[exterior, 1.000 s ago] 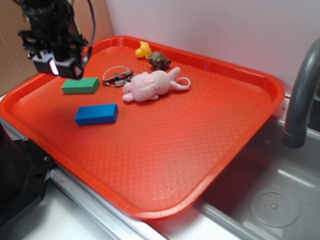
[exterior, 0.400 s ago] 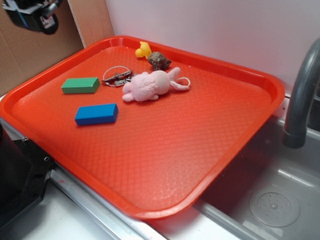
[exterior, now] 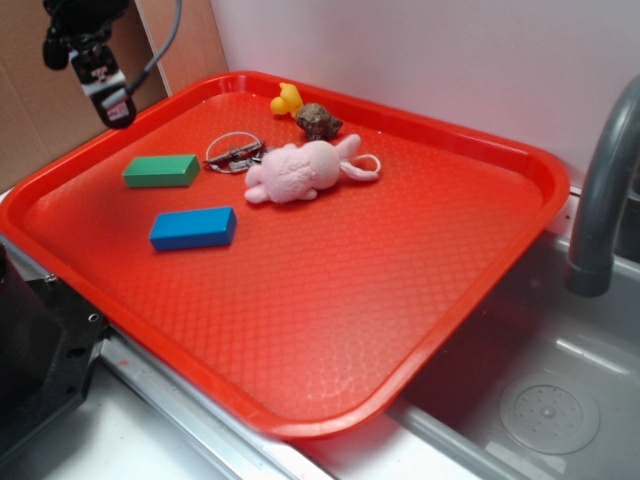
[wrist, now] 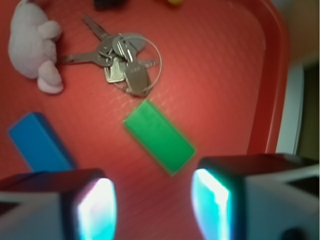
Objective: Grab the green block.
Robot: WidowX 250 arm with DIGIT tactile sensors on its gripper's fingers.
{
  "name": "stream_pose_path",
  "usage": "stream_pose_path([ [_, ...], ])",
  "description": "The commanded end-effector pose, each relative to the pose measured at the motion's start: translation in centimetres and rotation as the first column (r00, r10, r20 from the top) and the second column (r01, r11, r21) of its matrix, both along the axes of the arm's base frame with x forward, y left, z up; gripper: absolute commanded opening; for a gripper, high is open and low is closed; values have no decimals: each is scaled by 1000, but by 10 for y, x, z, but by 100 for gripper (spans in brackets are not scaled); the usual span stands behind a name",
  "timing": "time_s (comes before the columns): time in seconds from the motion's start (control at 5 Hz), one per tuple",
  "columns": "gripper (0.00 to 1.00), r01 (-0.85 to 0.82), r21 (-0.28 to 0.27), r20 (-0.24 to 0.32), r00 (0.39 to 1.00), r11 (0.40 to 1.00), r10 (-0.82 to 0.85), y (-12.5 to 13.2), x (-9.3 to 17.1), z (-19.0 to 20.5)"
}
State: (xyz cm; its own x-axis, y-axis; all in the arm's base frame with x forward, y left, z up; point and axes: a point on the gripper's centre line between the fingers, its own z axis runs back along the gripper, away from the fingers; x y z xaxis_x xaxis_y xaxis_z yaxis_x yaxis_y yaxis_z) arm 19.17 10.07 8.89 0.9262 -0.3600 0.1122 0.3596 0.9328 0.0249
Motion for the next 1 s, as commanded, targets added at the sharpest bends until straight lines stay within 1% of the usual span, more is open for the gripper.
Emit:
stream_pose_path([
  [0.0,100,276,86,23,960,957,-279,-2,20,-38],
  [0.2,100,317,67,18,948,946,-318,-14,21,-59],
  [0.4,100,332,75,-3,943,940,-333,-16,26,-73],
  [0.6,100,328,56,-41,944,943,-326,-14,30,-85],
  [0.8,100,283,65,-65,958,957,-278,-5,30,-87],
])
